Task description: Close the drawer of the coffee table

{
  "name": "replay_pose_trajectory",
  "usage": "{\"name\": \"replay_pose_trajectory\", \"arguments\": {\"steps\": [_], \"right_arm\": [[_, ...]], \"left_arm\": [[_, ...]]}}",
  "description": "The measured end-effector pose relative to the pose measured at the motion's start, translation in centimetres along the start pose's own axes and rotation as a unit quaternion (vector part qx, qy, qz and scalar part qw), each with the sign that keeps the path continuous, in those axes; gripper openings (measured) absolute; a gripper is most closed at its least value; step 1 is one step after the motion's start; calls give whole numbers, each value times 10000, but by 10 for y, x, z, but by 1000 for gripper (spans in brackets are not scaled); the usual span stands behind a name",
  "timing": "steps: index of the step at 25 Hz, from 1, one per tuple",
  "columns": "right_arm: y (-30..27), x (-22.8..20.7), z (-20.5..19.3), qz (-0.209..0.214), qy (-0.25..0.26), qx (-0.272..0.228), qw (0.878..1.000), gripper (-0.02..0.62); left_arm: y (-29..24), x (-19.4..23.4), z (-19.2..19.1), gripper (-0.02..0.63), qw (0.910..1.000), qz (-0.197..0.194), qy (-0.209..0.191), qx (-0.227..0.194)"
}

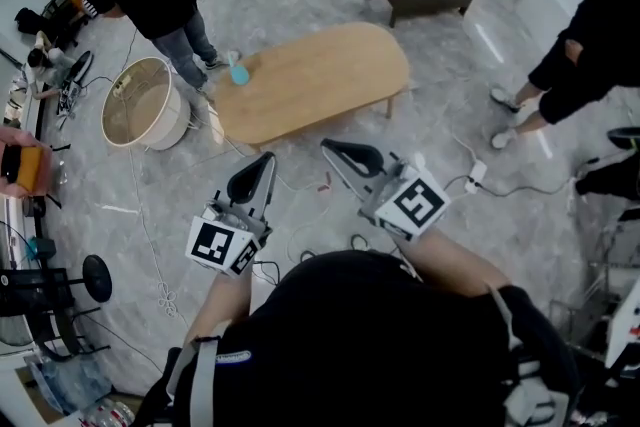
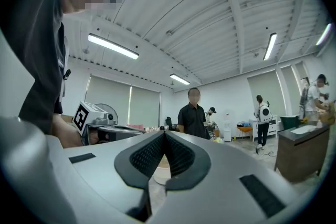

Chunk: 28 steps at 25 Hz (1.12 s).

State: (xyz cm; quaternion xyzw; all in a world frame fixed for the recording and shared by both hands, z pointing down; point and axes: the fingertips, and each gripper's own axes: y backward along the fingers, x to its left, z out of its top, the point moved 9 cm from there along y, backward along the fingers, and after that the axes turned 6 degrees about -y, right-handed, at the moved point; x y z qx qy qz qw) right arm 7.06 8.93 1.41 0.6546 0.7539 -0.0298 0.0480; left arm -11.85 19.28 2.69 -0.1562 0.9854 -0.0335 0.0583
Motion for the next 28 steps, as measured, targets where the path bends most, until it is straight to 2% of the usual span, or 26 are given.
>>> {"name": "replay_pose_trajectory", "arguments": {"steps": [4, 22, 28], "right_arm": [[-2, 0, -6, -63, -20, 113, 9999, 9], [-5, 7, -2, -185, -31, -3, 9998, 8], [-6, 9, -5, -194, -72, 38, 9998, 9]], "left_arm": [[-2, 0, 0, 6, 10000, -59, -33, 8], [5, 3, -1, 6, 9997, -169, -158, 30], [6, 1, -3, 6, 9999, -148, -62, 43]]}}
